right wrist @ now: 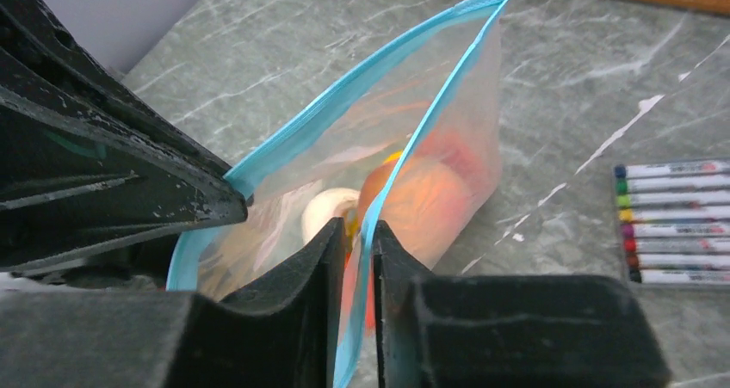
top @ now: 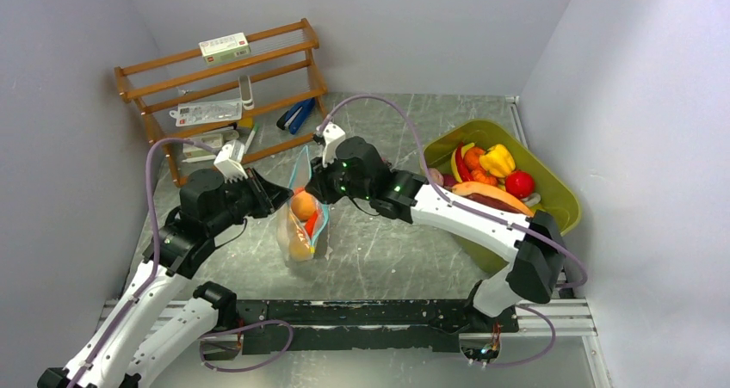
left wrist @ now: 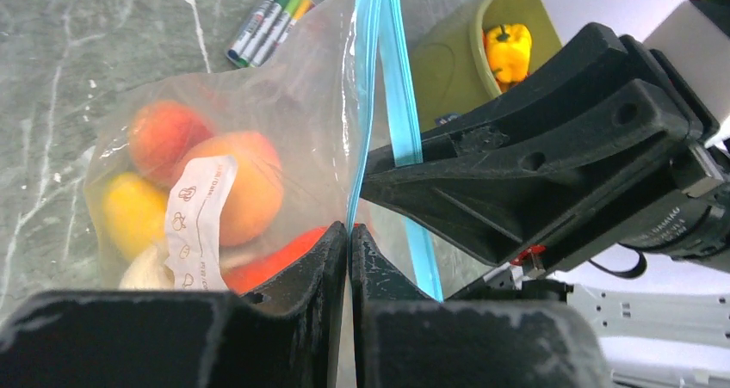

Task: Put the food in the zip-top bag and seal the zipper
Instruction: Adjust the zipper food storage bag at the center of the board.

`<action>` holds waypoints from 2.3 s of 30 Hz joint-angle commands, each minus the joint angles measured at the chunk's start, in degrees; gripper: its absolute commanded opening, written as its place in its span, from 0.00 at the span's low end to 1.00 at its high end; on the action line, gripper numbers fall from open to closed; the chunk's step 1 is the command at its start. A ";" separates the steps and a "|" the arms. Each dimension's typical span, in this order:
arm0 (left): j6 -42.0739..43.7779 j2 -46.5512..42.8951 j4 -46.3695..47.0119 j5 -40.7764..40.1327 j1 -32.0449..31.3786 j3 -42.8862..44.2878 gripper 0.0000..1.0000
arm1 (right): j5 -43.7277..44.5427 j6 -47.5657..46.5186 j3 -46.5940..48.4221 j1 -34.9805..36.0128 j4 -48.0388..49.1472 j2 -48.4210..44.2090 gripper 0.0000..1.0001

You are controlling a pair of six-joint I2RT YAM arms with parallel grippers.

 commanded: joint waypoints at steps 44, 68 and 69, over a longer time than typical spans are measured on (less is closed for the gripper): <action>0.17 0.49 4.78 -13.75 0.30 0.06 0.07 | 50.82 13.44 -18.82 31.36 26.25 -4.93 0.54; 60.38 -6.95 2.82 31.27 0.30 8.66 0.63 | 13.31 -22.45 -25.98 18.28 20.92 -24.55 0.00; 64.58 -7.57 1.00 35.11 0.31 8.25 0.66 | 11.29 -23.93 -25.93 17.49 20.13 -25.02 0.00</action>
